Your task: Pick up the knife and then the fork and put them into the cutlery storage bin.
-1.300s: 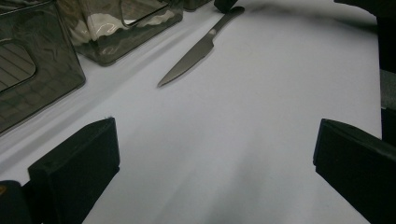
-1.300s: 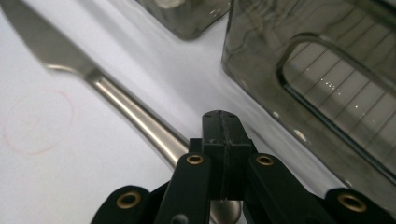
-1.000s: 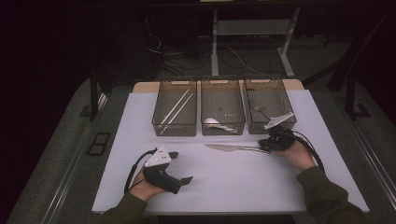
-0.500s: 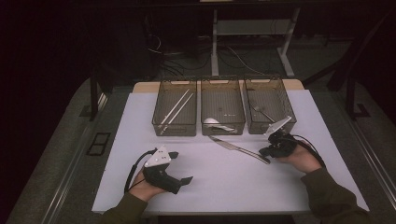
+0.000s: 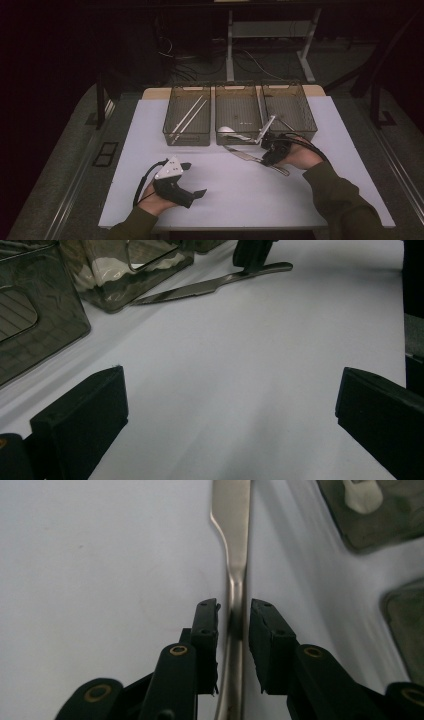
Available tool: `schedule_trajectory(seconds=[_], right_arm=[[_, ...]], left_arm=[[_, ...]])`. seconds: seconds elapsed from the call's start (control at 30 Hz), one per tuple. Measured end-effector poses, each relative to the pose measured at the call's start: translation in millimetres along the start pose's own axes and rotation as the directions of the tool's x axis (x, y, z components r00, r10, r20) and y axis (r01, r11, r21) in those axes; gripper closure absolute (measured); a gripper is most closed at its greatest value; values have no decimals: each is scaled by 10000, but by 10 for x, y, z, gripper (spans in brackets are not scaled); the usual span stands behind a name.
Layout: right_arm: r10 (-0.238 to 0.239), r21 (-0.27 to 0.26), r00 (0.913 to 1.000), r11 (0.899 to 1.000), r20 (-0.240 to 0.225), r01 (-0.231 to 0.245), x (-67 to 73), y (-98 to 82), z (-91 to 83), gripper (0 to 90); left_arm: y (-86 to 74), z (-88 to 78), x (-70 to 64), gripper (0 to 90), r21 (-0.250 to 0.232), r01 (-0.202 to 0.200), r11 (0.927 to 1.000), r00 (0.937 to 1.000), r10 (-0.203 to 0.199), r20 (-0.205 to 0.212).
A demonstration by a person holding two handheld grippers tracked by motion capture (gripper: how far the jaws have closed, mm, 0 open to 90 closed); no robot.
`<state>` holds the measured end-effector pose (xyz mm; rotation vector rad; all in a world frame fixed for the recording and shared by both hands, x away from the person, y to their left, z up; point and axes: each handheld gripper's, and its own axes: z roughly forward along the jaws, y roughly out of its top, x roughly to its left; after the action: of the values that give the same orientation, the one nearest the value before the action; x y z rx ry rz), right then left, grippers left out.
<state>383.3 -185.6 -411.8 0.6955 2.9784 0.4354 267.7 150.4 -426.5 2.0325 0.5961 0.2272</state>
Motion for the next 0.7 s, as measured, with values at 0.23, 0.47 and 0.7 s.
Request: schedule_trajectory(seconds=[0.23,0.47,0.7], right_arm=[[-78,856,10000,9963,34,75,-17,152,117,765],[-38,1915,10000,9815,-17,40,-28,296,158,770],[-203,2587,9998,9658,45,184,-23,391,181,798]], left_arm=[[3,2,-1,0,62,-50,10000,10000,50,21],[2,13,-9,0,83,-67,9999,10000,67,32],[1,3,-2,0,64,-79,9999,10000,78,34]])
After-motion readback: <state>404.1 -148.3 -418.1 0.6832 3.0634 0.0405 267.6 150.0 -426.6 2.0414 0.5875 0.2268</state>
